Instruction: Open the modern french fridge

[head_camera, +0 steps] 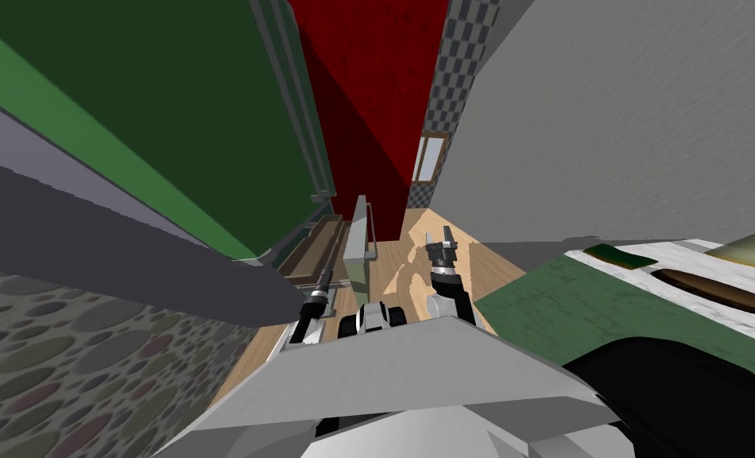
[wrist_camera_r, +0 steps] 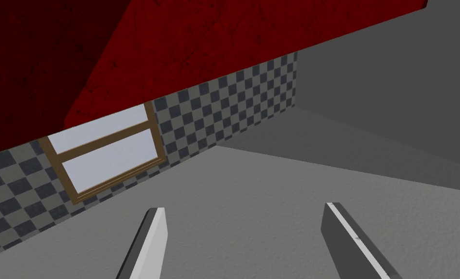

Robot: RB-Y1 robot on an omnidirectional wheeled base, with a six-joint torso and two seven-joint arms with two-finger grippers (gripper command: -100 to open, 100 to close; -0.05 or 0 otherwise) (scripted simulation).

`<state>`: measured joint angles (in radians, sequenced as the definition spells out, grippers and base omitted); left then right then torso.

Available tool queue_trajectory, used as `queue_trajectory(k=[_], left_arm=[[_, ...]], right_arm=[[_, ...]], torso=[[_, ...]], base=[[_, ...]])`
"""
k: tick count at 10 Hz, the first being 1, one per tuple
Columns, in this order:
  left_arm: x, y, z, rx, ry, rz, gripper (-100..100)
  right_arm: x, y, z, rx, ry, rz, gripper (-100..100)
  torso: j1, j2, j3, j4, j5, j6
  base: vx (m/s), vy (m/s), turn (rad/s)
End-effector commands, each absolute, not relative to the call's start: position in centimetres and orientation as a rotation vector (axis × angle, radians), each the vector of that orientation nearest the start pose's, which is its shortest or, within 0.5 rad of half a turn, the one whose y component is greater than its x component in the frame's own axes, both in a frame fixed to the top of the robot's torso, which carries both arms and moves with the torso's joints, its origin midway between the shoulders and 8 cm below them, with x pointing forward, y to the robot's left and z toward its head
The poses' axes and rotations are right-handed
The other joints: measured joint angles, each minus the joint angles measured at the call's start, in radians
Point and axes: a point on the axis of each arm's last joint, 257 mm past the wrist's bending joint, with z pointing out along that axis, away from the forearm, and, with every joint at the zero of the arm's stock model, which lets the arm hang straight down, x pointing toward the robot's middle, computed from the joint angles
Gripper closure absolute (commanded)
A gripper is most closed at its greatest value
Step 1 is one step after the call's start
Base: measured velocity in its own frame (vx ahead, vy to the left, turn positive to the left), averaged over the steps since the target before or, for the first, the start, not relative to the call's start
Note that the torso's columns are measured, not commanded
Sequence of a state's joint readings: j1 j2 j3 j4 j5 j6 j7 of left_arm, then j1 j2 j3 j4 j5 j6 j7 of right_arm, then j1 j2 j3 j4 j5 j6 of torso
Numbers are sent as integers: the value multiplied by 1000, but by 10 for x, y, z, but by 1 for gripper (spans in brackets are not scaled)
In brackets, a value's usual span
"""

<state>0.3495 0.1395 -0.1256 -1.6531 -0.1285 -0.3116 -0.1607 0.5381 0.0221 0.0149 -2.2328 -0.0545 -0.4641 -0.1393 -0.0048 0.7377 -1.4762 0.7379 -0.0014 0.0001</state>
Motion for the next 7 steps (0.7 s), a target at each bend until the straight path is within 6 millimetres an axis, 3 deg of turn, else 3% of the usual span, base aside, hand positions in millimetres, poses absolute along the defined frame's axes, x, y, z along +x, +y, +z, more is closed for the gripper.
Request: queue_trajectory(k=[1, 4, 7], left_arm=[[433, 224, -274, -838, 1384, -1000, -100], [432, 228, -277, -802, 1412, -978, -100], [436, 212, -274, -850, 1374, -1009, -100]], right_arm=[[354, -290, -17, 863, 589, 1434, 0], [354, -290, -17, 863, 589, 1434, 0], [354, -290, -17, 863, 589, 1434, 0]], torso=[[2, 0, 0, 0, 1, 0], [5, 0, 0, 0, 2, 0], [3, 0, 0, 0, 1, 1]], base=[[-49, -192, 9], [-26, -192, 9], [-16, -191, 11]])
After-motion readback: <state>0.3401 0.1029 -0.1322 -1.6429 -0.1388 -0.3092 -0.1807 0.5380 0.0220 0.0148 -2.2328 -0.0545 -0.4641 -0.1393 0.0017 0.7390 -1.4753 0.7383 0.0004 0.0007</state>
